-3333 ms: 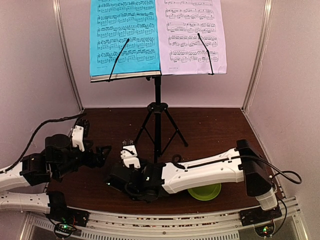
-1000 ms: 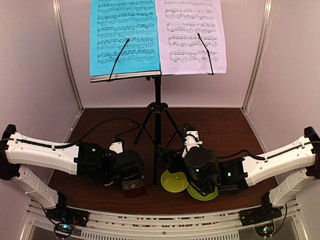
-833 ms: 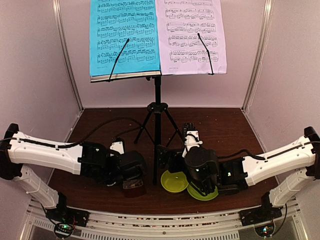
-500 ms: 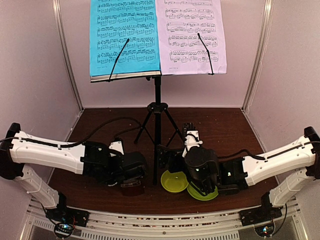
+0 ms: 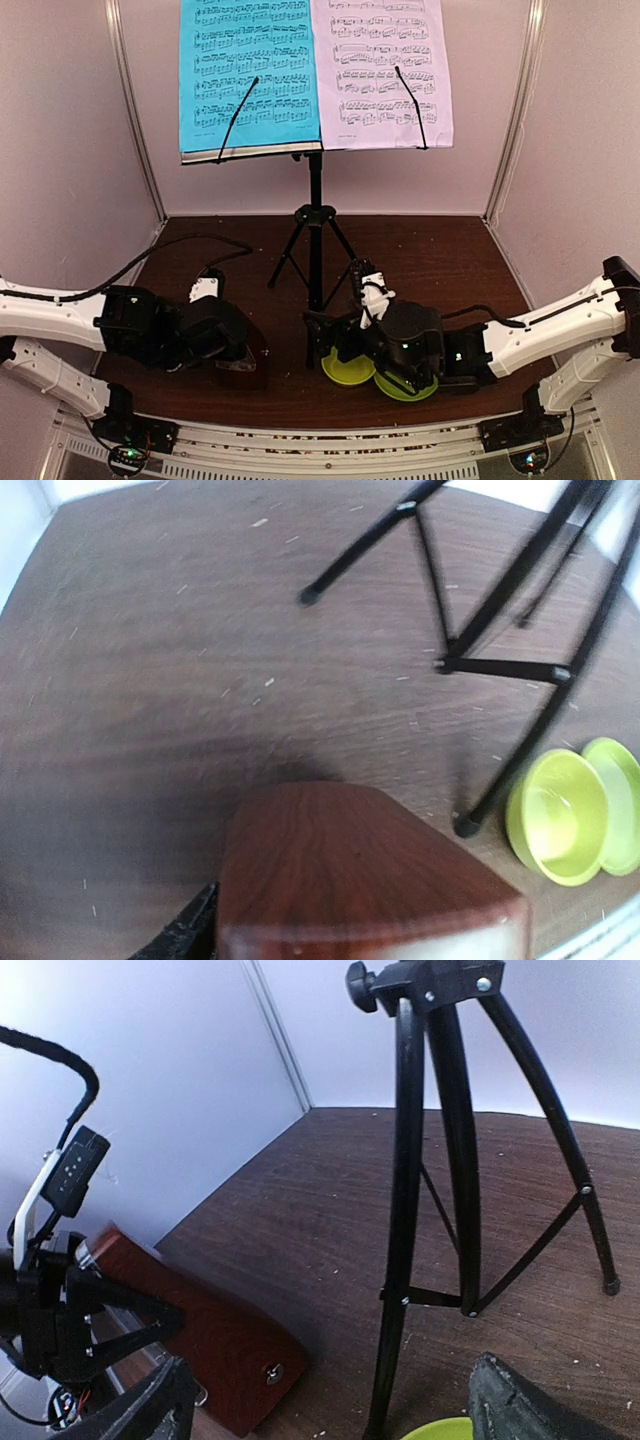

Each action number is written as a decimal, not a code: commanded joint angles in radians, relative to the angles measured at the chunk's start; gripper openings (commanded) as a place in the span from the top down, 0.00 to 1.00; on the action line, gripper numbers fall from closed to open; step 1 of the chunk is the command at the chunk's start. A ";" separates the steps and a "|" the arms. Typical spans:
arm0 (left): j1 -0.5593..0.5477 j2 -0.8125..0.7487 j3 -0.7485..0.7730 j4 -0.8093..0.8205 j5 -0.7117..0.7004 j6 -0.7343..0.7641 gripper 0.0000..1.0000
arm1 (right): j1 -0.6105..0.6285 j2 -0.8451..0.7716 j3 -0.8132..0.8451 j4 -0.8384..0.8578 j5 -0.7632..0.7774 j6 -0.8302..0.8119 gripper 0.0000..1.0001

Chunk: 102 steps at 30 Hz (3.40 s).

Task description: Set up the instrument practice props

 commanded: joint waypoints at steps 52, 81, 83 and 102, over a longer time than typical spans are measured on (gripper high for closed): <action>-0.271 -0.433 -0.106 0.840 0.073 1.491 1.00 | -0.107 0.107 -0.106 0.608 -0.727 0.029 0.57; -0.270 -0.433 -0.095 0.809 0.063 1.570 1.00 | -0.103 0.077 -0.097 0.572 -0.741 0.041 0.60; -0.270 -0.429 -0.095 0.808 0.071 1.583 1.00 | -0.103 0.076 -0.096 0.575 -0.745 0.040 0.61; -0.271 -0.431 -0.083 0.790 0.019 1.640 1.00 | -0.100 0.057 -0.095 0.528 -0.754 0.050 0.59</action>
